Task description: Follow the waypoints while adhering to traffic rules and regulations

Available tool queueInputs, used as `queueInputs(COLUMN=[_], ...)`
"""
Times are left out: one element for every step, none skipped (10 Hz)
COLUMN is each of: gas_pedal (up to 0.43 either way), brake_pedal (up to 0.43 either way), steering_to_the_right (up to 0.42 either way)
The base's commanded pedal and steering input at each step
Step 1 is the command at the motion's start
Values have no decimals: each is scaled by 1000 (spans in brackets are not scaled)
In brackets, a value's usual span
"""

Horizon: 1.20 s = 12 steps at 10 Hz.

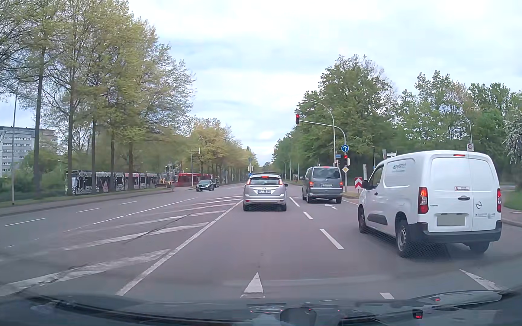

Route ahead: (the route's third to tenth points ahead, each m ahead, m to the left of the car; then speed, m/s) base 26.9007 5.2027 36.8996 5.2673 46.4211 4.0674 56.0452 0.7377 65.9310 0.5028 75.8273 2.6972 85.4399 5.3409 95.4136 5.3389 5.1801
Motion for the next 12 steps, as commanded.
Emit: queueInputs(gas_pedal=[0,0,0,0,0,0,0,0,0,0,0,0], brake_pedal=[220,220,220,213,213,207,195,189,189,189,189,189], steering_to_the_right=[-6,-6,-6,-6,-6,-7,-7,-7,-7,-7,-7,-7])
